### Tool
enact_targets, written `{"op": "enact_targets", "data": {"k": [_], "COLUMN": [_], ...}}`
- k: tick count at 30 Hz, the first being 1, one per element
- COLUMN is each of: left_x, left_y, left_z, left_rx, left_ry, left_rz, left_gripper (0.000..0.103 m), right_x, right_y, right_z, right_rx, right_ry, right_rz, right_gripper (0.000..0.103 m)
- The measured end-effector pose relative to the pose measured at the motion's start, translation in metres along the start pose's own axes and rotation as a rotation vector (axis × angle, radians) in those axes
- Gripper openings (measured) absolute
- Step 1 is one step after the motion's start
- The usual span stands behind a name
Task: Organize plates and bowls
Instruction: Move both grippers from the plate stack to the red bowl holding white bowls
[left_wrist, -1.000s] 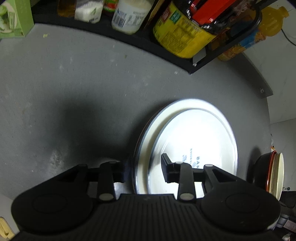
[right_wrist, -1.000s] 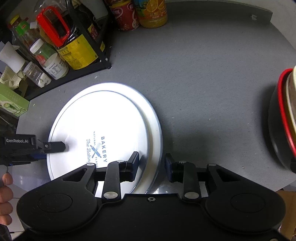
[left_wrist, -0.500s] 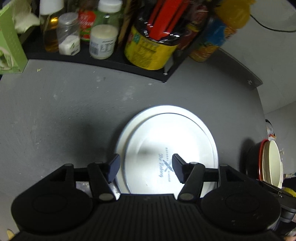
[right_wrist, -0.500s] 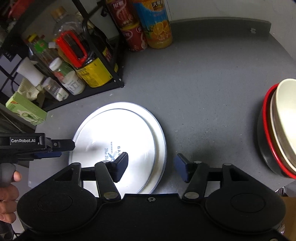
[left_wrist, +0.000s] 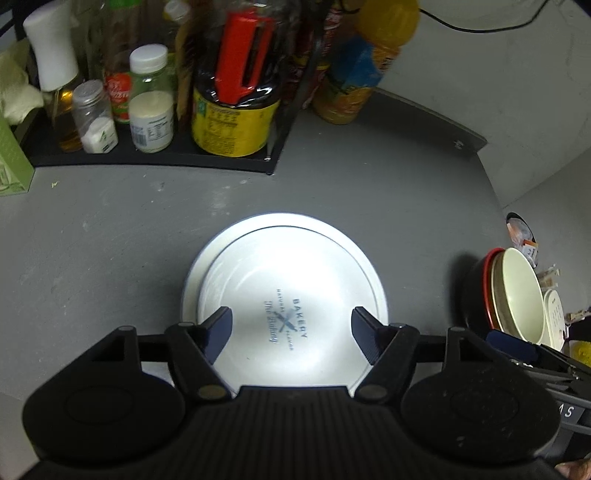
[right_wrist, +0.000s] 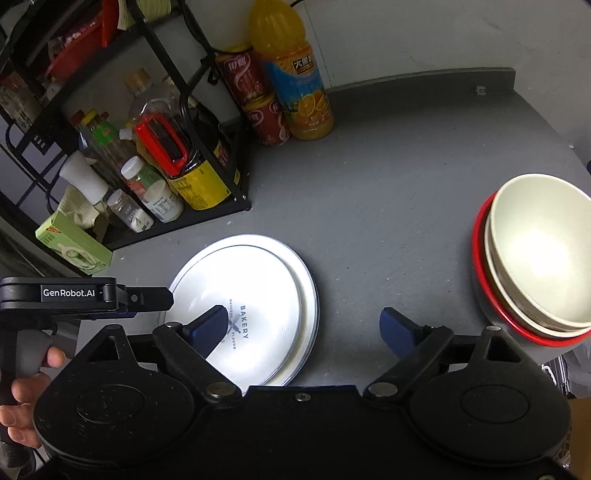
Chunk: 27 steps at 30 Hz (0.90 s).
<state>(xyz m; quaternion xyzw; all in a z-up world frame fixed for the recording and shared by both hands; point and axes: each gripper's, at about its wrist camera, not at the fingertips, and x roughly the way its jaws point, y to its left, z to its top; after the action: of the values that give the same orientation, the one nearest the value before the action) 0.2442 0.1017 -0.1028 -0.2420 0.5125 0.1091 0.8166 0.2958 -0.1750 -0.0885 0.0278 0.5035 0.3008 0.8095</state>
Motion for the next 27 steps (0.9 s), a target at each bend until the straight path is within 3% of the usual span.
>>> {"op": "enact_targets", "data": {"k": [9,17,22,27], "left_x": [-0.018,-0.025,-0.026,-0.018], "left_y": [-0.029,-0.057,-0.086,-0.121], "left_z": [0.0,0.0,-0.006,-0.015], "left_rx": [0.122,0.15,0.174,0.232], "left_ry": [-0.018,-0.044,-0.038,-0.056], "left_rz": [-0.014,-0.064,-0.097,-0.06], "left_gripper": [0.069,0.069,0.069,0.069], "right_x": [-0.03,-0.055,-0.071,-0.083], "right_y": [-0.011,-0.032,-0.051,-0.076], "right_z": [-0.006,-0.005,-0.004,-0.004], "right_rx": [0.065,0.054,0.063,0.068], "right_ry": [-0.068,-0.117,-0.15,-0.176], "right_rz": [-0.038,-0.045,-0.1,-0.121], "right_gripper": [0.094,0.099,0.099,0.099]}}
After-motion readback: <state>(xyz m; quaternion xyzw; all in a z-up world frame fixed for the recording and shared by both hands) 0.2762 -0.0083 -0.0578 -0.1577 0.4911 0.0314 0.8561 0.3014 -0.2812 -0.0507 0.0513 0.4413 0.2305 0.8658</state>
